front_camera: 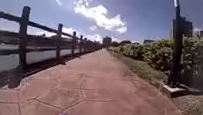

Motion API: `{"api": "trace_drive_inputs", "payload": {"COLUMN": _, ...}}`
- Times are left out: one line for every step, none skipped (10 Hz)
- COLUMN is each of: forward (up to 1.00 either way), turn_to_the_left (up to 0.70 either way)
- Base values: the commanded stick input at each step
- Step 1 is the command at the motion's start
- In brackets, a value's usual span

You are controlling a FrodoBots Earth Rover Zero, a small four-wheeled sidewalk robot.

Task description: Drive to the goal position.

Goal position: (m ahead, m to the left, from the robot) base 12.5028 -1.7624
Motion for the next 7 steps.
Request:
{"api": "trace_drive_inputs", "payload": {"forward": 0.85, "turn_to_the_left": 0.0}}
{"api": "trace_drive_inputs", "payload": {"forward": 0.85, "turn_to_the_left": 0.0}}
{"api": "trace_drive_inputs", "payload": {"forward": 0.85, "turn_to_the_left": 0.0}}
{"api": "trace_drive_inputs", "payload": {"forward": 0.85, "turn_to_the_left": 0.0}}
{"api": "trace_drive_inputs", "payload": {"forward": 0.85, "turn_to_the_left": 0.0}}
{"api": "trace_drive_inputs", "payload": {"forward": 0.85, "turn_to_the_left": 0.0}}
{"api": "trace_drive_inputs", "payload": {"forward": 0.85, "turn_to_the_left": 0.0}}
